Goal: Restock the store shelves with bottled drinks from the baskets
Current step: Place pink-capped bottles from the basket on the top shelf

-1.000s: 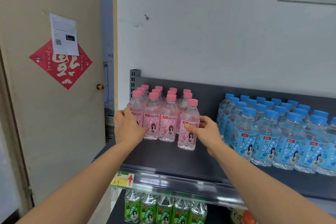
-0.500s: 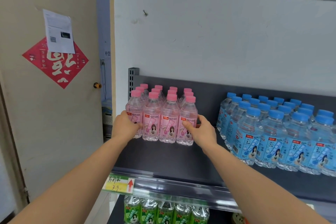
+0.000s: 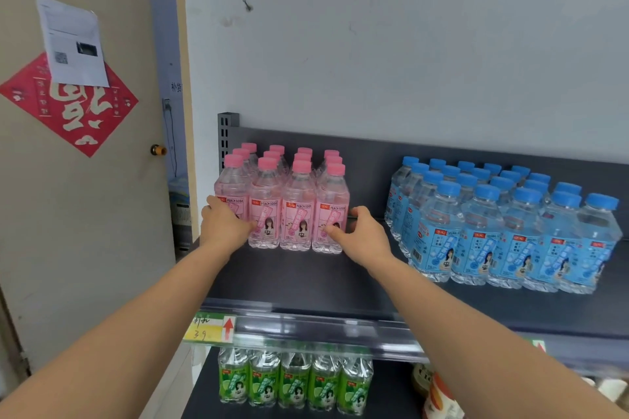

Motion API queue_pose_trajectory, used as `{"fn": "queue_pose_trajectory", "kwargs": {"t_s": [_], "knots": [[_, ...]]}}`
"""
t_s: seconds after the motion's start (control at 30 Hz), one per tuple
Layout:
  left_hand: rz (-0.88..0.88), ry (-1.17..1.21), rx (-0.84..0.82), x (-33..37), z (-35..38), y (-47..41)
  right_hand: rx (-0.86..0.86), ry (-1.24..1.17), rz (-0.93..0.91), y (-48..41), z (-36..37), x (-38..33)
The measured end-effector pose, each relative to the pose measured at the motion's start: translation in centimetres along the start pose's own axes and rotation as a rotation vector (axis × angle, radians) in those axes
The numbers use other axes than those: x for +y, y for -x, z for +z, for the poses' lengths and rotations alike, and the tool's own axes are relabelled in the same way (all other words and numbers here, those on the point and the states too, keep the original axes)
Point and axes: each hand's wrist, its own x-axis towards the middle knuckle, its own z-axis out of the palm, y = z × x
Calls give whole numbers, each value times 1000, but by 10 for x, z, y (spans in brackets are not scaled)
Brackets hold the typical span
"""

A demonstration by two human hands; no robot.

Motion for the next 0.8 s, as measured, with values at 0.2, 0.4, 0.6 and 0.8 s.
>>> {"fn": "queue_pose_trajectory", "kwargs": {"t_s": [0.2, 0.4, 0.6, 0.8], "knots": [[17, -112, 48, 18, 11, 35, 87, 67, -122, 37, -37, 17], [157, -240, 16, 45, 18, 99, 131, 107, -189, 92, -95, 50], [323, -465, -20, 76, 40, 214, 76, 186, -185, 164, -157, 104], [426, -465, -164, 75, 82, 331, -9, 299, -72, 244, -213, 168]]}}
